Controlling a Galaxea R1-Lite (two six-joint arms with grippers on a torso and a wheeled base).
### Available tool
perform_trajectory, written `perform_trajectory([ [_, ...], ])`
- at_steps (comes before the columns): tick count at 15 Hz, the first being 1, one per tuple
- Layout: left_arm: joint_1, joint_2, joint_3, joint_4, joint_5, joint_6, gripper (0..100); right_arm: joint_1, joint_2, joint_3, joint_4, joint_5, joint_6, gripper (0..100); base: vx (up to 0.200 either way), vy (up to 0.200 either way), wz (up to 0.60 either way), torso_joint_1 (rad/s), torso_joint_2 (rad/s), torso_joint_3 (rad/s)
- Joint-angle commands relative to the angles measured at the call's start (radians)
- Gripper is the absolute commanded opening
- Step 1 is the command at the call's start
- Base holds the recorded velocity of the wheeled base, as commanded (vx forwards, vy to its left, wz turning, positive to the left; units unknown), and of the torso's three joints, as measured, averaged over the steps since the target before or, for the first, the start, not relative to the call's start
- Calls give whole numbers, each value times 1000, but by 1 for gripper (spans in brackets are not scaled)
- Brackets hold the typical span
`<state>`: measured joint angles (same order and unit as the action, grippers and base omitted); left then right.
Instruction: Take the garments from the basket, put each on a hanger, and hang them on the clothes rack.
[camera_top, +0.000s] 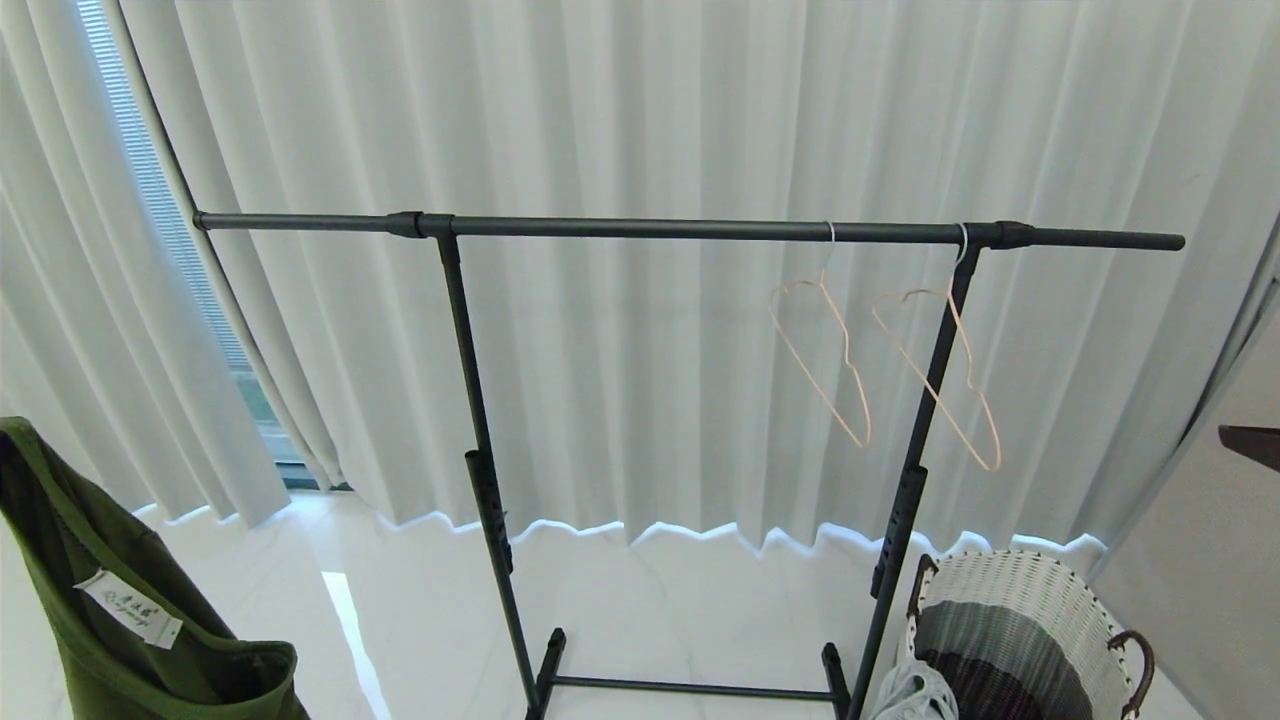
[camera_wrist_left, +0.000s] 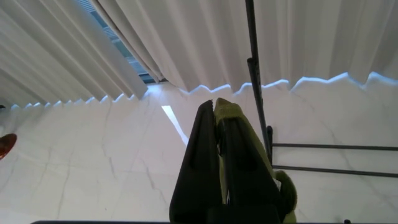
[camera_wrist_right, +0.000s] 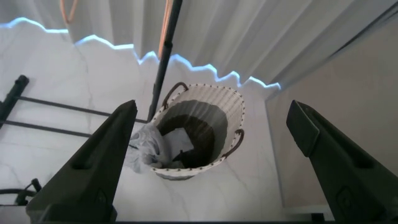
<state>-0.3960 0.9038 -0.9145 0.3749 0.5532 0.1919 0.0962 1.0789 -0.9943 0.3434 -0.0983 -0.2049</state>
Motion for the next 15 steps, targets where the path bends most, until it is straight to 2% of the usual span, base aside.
perform_trajectory([
  [1, 0, 10, -1, 1, 1, 0, 0, 0, 13, -1, 0, 6, -1, 100, 0, 0, 0, 110, -227, -144],
  [2, -1, 12, -3, 1, -6, -2, 0, 0, 15, 2, 0, 22, -1, 100, 0, 0, 0, 66, -134, -85],
  [5, 0, 18, -11, 1, -58, 0, 0, 0, 32, 6, 0, 40, -1, 100, 200, 0, 0, 27, -46, -28],
  [8, 0, 29, -15, 1, -58, -2, 0, 0, 56, 6, -1, 40, 4, 100, 200, 0, 0, 7, -9, -1],
  [15, 0, 43, -11, 1, -59, -2, 0, 0, 148, 14, -1, 94, 94, 100, 200, 0, 0, 3, 2, 2],
])
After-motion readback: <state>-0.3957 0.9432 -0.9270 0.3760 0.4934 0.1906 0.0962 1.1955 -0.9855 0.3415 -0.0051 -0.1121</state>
